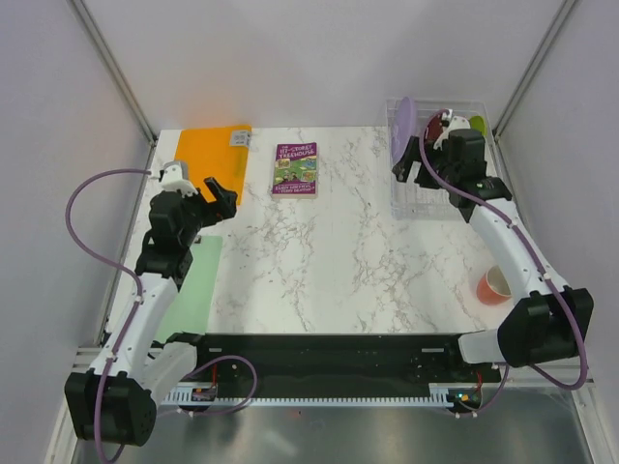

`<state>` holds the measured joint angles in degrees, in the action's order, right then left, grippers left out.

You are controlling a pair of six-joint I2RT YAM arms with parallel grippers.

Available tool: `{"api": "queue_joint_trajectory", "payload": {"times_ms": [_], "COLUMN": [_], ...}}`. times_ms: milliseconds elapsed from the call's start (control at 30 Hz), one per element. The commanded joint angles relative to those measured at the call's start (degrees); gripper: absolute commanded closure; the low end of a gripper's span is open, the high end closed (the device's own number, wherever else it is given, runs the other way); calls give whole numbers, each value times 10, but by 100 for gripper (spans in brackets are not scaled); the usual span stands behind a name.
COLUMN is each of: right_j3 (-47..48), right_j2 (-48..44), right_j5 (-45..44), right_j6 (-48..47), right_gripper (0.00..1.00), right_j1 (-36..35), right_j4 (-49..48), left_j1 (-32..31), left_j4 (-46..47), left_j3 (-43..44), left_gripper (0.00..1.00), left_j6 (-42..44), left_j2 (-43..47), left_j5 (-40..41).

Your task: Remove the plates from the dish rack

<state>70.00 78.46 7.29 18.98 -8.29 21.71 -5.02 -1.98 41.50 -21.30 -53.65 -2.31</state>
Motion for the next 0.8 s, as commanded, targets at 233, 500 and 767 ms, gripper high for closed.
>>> {"api": "queue_joint_trajectory", "payload": {"times_ms": [233,500,767], "right_j3": [120,449,644], "right_j2": [66,308,496], "right_j5": [-12,-153,-338], "right_j6": [53,-54,-166], "right_gripper": [2,2,3], "right_j1": [13,2,-49], "right_j4": [-99,28,54], "left_j1": [1,5,5], "left_j4": [-84,-185,-158], "left_j3": [81,141,105], "left_gripper": [0,0,0], "left_j6": [-15,-23,-43], "left_j2": [61,-18,-26], "left_j5": [-99,7,22]}}
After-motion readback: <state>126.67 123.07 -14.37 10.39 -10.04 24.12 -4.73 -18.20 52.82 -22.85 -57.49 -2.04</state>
